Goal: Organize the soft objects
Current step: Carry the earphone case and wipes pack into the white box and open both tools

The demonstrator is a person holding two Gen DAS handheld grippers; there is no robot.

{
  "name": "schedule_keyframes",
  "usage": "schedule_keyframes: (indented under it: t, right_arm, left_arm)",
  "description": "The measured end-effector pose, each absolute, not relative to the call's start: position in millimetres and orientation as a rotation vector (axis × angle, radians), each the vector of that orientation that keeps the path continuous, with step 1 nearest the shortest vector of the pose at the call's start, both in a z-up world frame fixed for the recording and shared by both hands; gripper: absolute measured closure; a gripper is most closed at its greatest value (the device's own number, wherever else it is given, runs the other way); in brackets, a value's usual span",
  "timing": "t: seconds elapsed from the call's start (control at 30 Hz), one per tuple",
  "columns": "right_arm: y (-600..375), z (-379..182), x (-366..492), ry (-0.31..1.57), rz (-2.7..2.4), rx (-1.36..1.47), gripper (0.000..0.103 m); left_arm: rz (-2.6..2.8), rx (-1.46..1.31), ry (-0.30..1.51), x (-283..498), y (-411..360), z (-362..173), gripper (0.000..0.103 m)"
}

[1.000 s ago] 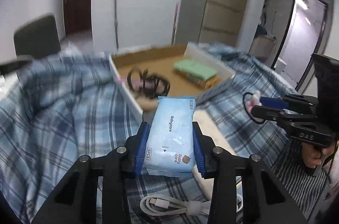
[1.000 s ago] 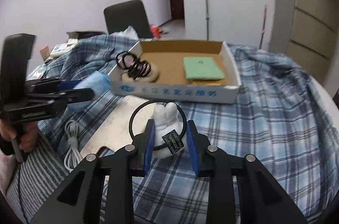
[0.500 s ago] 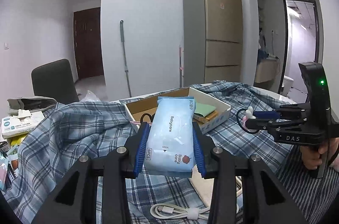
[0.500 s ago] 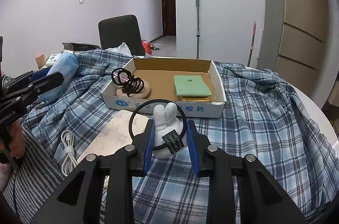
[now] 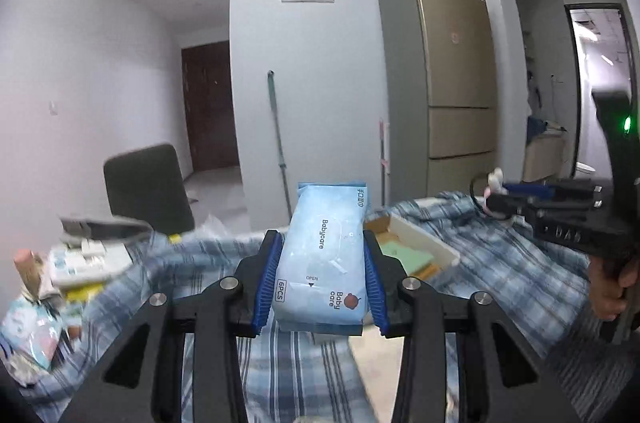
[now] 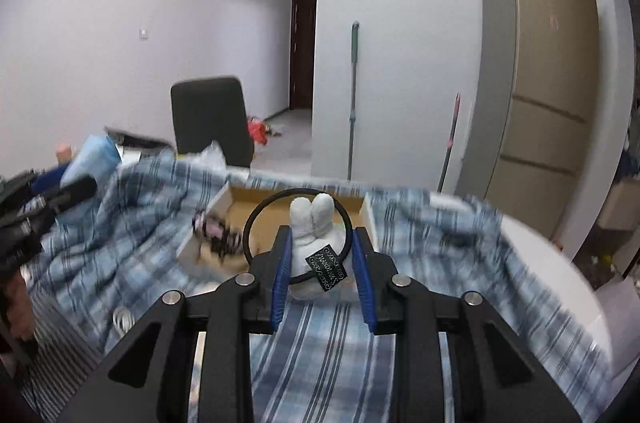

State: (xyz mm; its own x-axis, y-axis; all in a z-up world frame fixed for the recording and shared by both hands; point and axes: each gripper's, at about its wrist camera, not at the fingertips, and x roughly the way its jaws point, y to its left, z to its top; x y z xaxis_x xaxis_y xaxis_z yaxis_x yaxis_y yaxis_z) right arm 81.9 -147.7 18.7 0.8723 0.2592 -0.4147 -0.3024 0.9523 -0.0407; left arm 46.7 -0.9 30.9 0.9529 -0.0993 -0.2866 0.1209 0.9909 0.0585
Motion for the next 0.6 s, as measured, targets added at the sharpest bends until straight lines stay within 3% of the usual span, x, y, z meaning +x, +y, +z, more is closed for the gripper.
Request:
schedule_keyframes:
  t: [0.27,0.43,0.6]
  right_arm:
    - [-136.6,66.9,147.2,0.321,0.241,-0.019,0.075]
    - [-130.4,53.4,183.0,0.373,0.263,0.013,0.074]
    - [-132.3,17.5,203.2,0.467,0.304,0.04,0.074]
  left_arm:
    - [-0.029,-0.035,0.234,105.1,-23.8,70.9,0.061]
    - [-0.022,-0.08,0.28,143.3,-19.7,75.6,0.061]
    - [-0.003,-0.084,0.398,172.6,-17.7,45.7,0.061]
